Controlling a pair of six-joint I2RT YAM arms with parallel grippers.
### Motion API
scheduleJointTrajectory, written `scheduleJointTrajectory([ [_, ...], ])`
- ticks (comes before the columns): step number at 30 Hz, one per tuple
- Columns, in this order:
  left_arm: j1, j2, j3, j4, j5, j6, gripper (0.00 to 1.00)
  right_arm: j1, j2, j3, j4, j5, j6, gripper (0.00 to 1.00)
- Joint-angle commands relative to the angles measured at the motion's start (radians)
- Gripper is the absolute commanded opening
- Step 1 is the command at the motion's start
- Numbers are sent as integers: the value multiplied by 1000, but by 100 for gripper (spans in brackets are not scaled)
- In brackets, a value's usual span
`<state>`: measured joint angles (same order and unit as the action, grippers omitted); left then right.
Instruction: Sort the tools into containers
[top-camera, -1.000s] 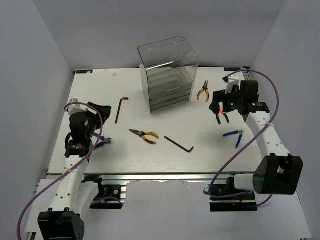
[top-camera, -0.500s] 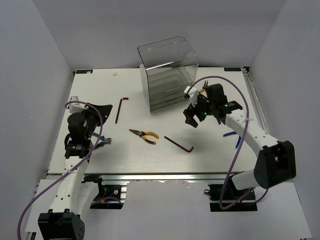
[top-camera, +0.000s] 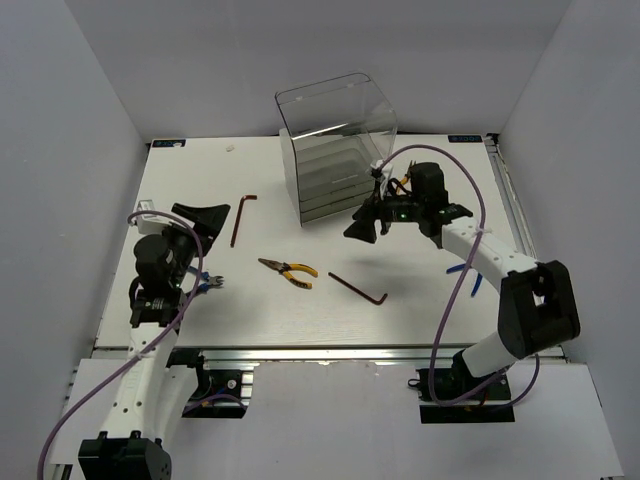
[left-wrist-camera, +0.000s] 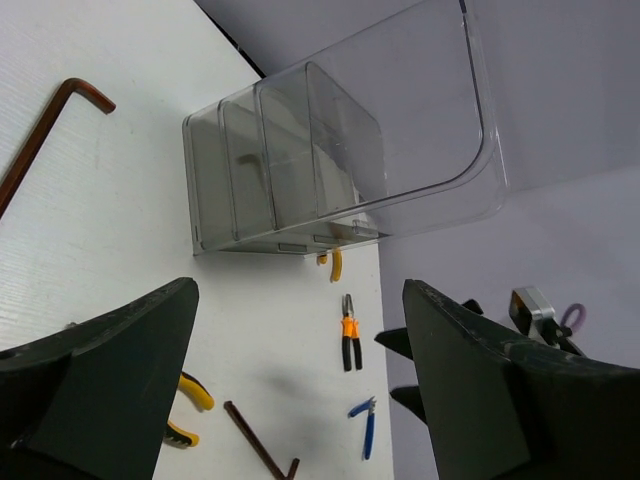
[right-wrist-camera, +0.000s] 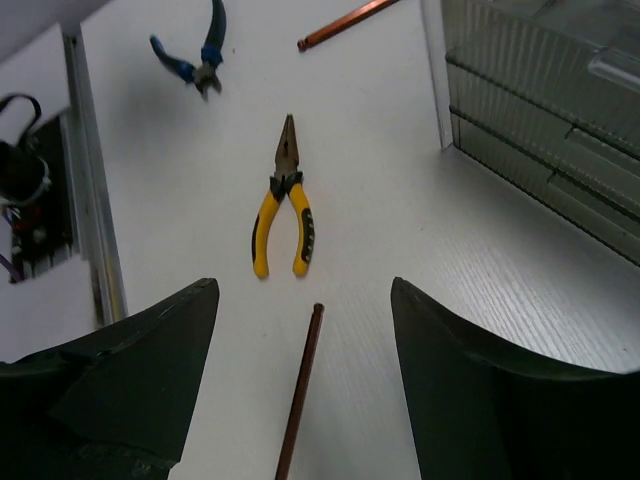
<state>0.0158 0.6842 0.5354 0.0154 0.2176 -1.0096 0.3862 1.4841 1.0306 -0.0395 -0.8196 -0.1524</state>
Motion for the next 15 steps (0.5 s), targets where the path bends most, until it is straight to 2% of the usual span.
scheduleJointTrajectory([
  [1, 0, -23, -32, 41, 3, -53, 94, -29, 63, 33, 283, -67, 287, 76],
  [7, 0, -52, -57, 58, -12, -95, 92, -59, 132, 3, 557, 26, 649, 70],
  [15, 0, -64, -46, 15, -38, -103, 92, -109, 275, 72, 615, 215, 1023, 59],
])
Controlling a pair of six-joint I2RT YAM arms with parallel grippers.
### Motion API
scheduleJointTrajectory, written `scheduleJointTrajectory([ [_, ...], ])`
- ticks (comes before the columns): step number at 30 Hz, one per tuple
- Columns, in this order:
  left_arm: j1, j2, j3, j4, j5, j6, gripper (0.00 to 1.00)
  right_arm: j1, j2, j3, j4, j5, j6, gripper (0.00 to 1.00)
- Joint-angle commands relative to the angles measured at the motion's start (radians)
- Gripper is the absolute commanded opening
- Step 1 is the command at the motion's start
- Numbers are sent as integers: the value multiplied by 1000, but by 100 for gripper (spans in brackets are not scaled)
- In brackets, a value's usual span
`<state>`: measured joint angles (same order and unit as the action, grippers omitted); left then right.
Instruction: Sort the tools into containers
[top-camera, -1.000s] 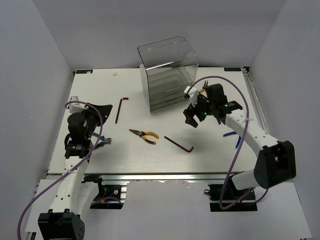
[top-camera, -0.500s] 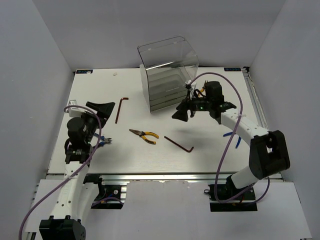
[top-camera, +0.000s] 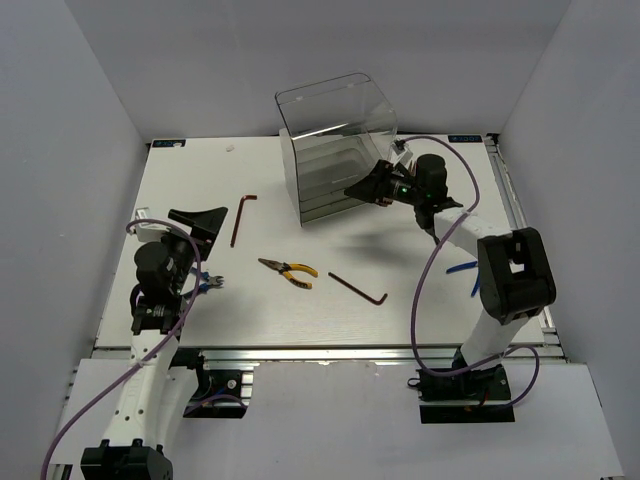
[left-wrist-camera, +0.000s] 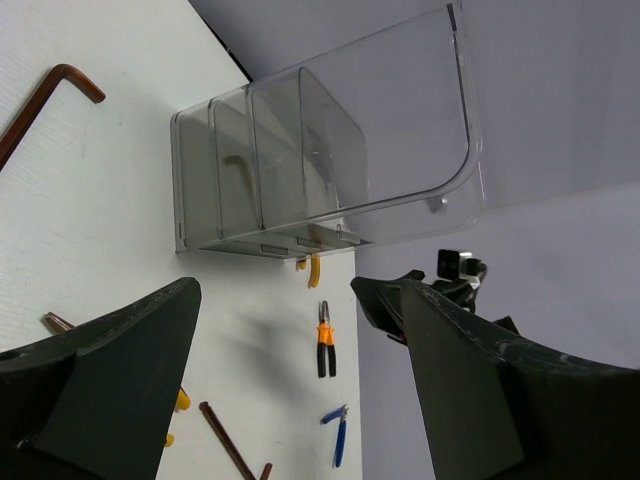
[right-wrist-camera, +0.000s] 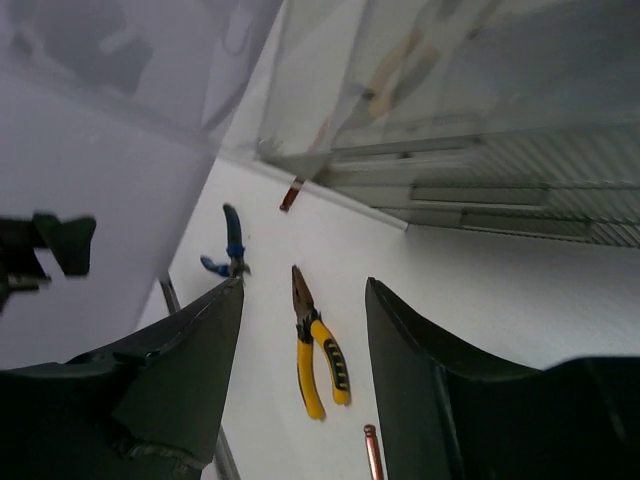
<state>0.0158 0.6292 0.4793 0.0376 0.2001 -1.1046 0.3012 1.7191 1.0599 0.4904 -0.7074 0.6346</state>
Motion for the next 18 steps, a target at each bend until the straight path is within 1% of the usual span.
scheduleJointTrajectory([
  [1, 0, -6, 12, -8, -24, -9, 92, -25, 45, 45, 85, 118, 258, 58],
  [5, 0, -6, 16, -10, -42, -21, 92, -27, 59, 40, 60, 203, 287, 59],
  [7, 0, -3, 16, 1, -51, -27, 92, -27, 76, 40, 83, 233, 304, 59],
  [11, 0, 9, 16, 10, -57, -40, 91, -31, 123, 48, 154, 256, 381, 59],
  [18, 0, 38, 21, 21, -65, -43, 91, -31, 177, 75, 204, 260, 421, 57],
])
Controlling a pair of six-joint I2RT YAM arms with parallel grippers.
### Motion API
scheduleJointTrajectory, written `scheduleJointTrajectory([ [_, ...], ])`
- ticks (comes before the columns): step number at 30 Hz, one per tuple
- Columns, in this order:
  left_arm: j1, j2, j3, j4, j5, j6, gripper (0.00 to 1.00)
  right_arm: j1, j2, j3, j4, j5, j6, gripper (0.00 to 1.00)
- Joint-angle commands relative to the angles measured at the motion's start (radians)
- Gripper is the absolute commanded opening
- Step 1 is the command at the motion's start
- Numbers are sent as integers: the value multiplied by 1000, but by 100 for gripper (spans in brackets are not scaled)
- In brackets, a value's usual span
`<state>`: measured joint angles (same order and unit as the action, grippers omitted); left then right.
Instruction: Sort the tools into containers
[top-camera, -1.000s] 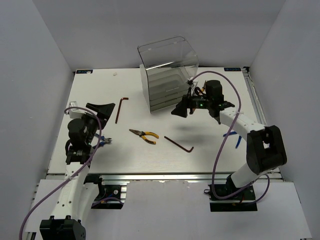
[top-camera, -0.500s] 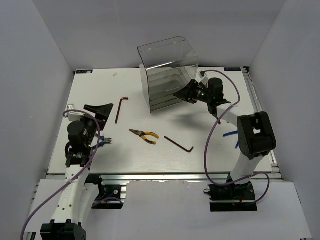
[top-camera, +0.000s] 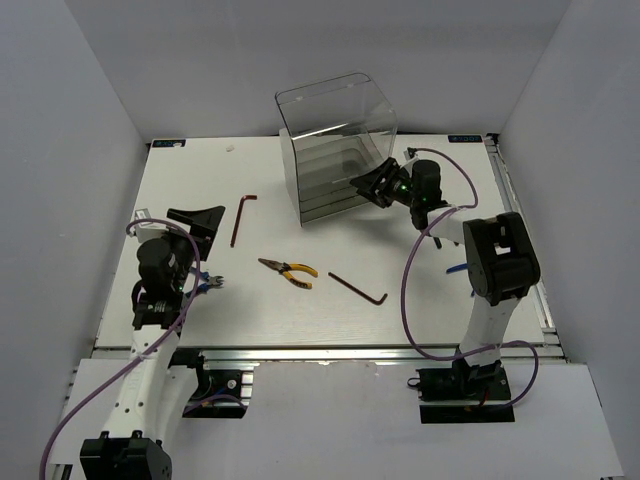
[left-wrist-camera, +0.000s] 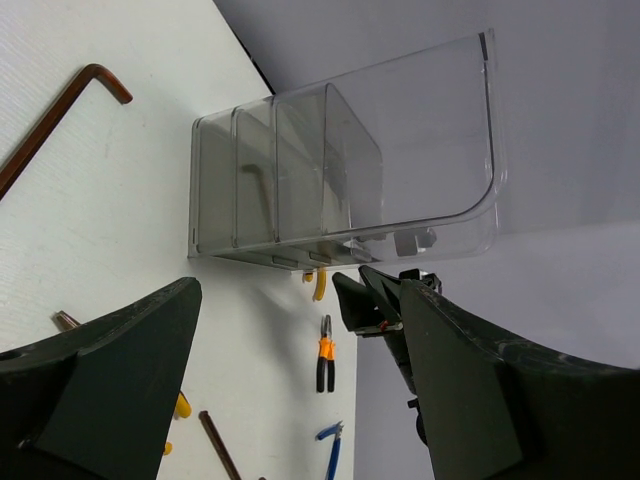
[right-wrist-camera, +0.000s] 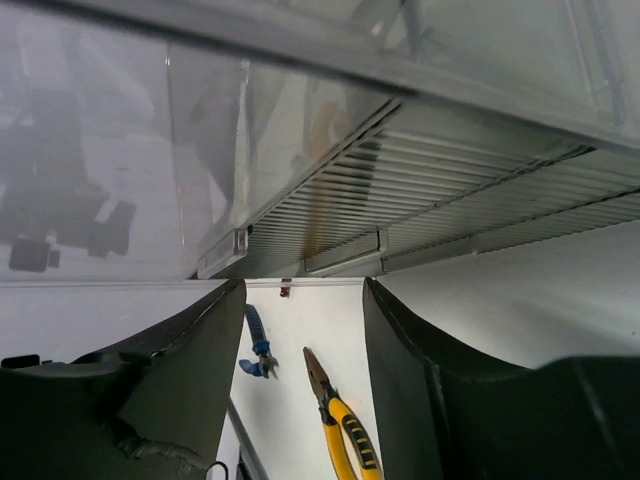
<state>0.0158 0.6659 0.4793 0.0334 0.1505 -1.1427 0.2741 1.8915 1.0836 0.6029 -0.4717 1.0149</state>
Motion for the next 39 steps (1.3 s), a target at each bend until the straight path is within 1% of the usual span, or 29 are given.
scheduleJointTrajectory([
  [1, 0, 6, 21, 28, -16, -5, 91, -4, 7, 55, 100, 22, 43, 56],
  [8, 0, 9, 13, 20, -12, 3, 91, -4, 0, 62, 162, 4, 68, 51],
  [12, 0, 4, -4, 28, -14, -3, 91, -4, -11, 58, 161, -1, 79, 51],
  [13, 0, 3, -5, 29, -14, -3, 91, -4, -8, 64, 158, 2, 79, 52],
  [17, 0, 6, -10, 36, -9, -9, 91, -4, 30, 91, 130, 13, 91, 52],
  [20, 0, 14, -1, 30, -5, -5, 91, -4, 44, 104, 146, 18, 97, 50],
  [23, 0, 15, 2, 23, -8, -5, 91, -6, 47, 111, 163, 13, 97, 41],
  [24, 0, 14, 2, 23, -9, -6, 91, -4, 49, 113, 163, 12, 97, 34],
  [27, 0, 6, -2, 23, -11, -12, 91, -4, 58, 117, 167, 7, 97, 22],
  [30, 0, -3, -4, 16, -11, -12, 91, -4, 60, 114, 182, 4, 97, 14],
  [31, 0, -3, -4, 13, -11, -12, 90, -6, 57, 110, 187, -1, 96, 9],
  [35, 0, 8, -8, 23, 7, -18, 90, -9, 14, 75, 198, -10, 99, 1],
  [39, 0, 32, -28, 88, 53, -54, 88, -18, -43, 27, 187, -27, 109, 0],
])
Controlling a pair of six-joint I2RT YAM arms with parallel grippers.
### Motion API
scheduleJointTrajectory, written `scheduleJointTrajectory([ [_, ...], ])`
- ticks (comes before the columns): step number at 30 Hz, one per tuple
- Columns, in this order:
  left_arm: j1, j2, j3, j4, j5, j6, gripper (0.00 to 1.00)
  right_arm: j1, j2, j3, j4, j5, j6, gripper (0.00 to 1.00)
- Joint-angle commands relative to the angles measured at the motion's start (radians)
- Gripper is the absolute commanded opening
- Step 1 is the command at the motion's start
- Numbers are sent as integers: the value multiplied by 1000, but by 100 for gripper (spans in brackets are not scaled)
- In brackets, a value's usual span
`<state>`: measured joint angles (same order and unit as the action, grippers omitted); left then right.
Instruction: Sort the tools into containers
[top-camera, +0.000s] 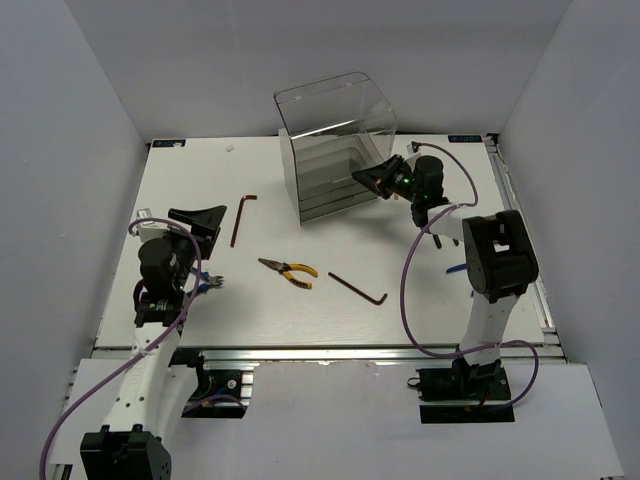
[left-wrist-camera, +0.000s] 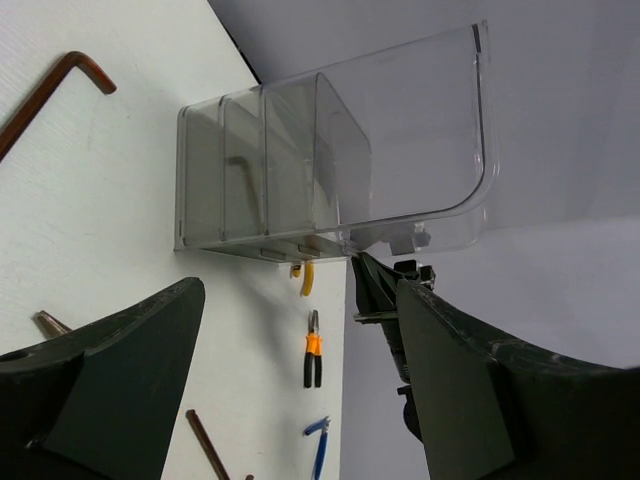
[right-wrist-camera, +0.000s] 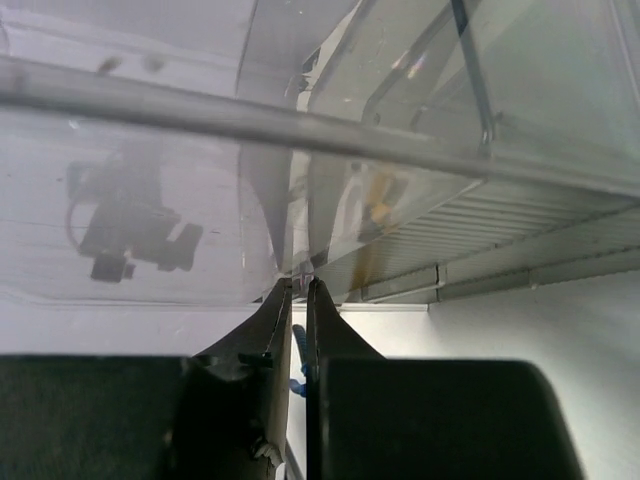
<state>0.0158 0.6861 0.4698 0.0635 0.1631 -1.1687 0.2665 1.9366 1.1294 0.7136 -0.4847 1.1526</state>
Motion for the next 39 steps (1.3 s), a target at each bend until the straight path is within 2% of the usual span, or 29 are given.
scheduleJointTrajectory([
  [1, 0, 18, -37, 112, 65, -37, 88, -12, -99, -25, 72, -17, -28, 0],
  [6, -95, 61, -53, 261, 92, -49, 84, -15, -203, -85, 29, -38, -24, 0],
  [14, -304, 214, 19, 384, 10, 20, 81, -13, -352, -126, -49, -40, -28, 0],
  [16, -323, 242, 32, 446, 4, 36, 80, -13, -372, -125, -63, -38, -27, 0],
  [25, -344, 443, 203, 512, 30, 104, 78, -9, -432, -105, -135, -41, -45, 0],
  [30, -362, 571, 302, 519, 75, 124, 73, -6, -450, -80, -164, -41, -51, 0],
  [39, -416, 667, 382, 564, 110, 129, 71, 13, -473, -53, -213, -41, -48, 0],
])
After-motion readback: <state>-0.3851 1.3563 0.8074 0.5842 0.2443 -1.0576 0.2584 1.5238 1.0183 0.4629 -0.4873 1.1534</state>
